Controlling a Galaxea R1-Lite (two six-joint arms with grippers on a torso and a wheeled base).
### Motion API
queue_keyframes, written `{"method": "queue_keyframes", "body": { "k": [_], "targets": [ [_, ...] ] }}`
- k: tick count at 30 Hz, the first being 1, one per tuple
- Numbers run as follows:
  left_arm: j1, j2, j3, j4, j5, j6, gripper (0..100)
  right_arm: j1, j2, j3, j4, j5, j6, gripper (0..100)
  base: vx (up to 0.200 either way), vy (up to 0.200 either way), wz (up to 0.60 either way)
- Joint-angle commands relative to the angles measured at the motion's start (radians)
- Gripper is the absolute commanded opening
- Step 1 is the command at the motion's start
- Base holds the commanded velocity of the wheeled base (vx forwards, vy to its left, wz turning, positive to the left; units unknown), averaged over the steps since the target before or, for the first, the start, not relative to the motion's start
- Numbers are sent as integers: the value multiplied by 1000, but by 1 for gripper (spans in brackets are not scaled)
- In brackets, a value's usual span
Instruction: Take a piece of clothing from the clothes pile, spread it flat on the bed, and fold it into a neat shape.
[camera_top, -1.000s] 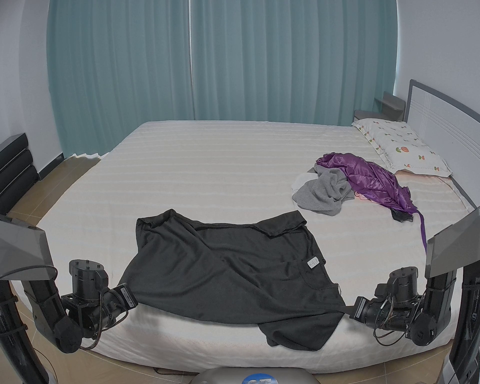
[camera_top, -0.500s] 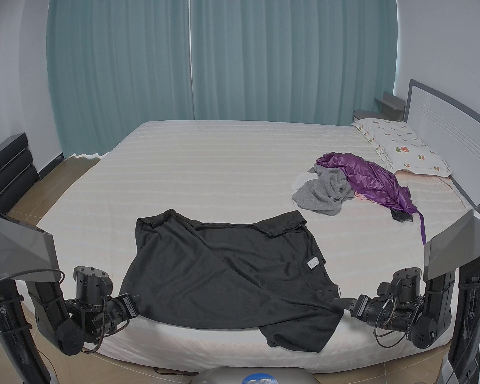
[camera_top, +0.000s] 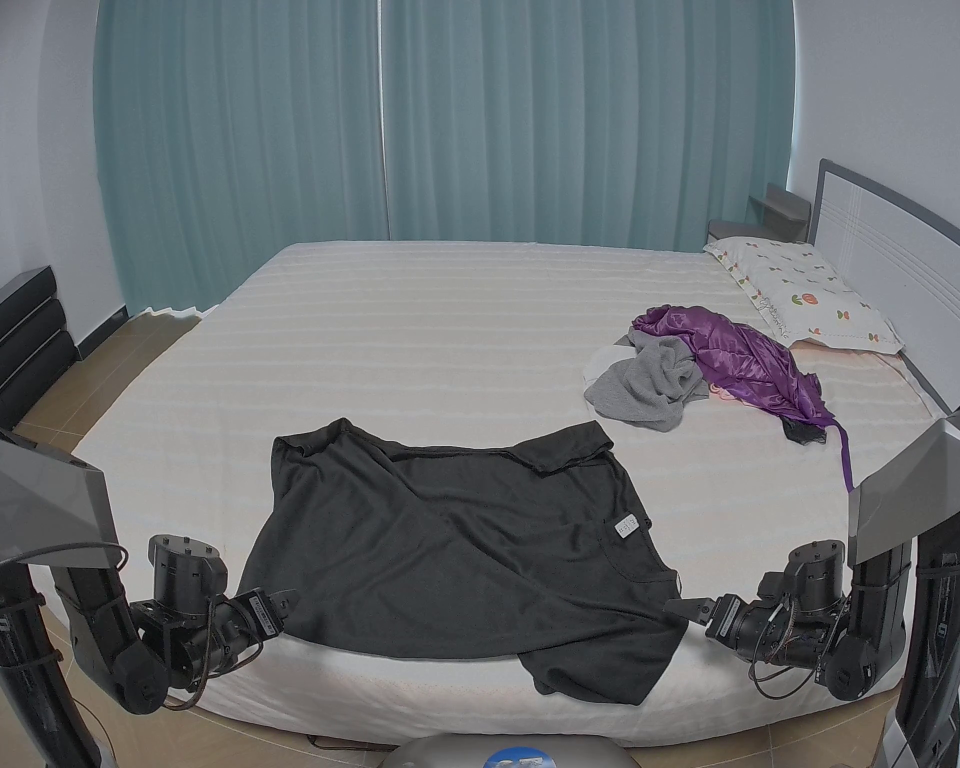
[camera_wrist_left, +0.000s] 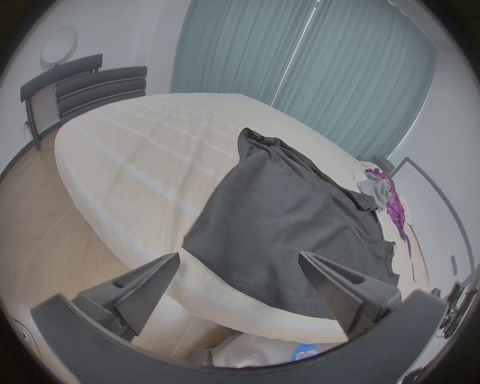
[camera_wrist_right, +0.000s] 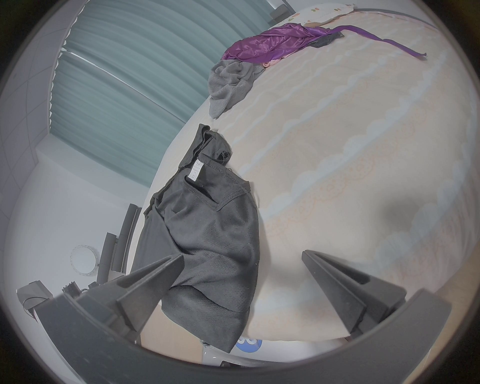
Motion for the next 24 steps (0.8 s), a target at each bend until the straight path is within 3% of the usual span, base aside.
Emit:
{"method": "queue_keyframes", "body": {
  "k": [1,11,24],
  "targets": [
    [-48,-1,1,6,-11,-39,100,0,-3,5,-13,1,1,100,0,0,0],
    [-137,51,12,13,-15,-85,100,6,-5,5,-13,1,27,100,0,0,0],
    [-147,143,-76,9,-11,-235,100,7,-5,3,-13,1,35,100,0,0,0]
  ]
}}
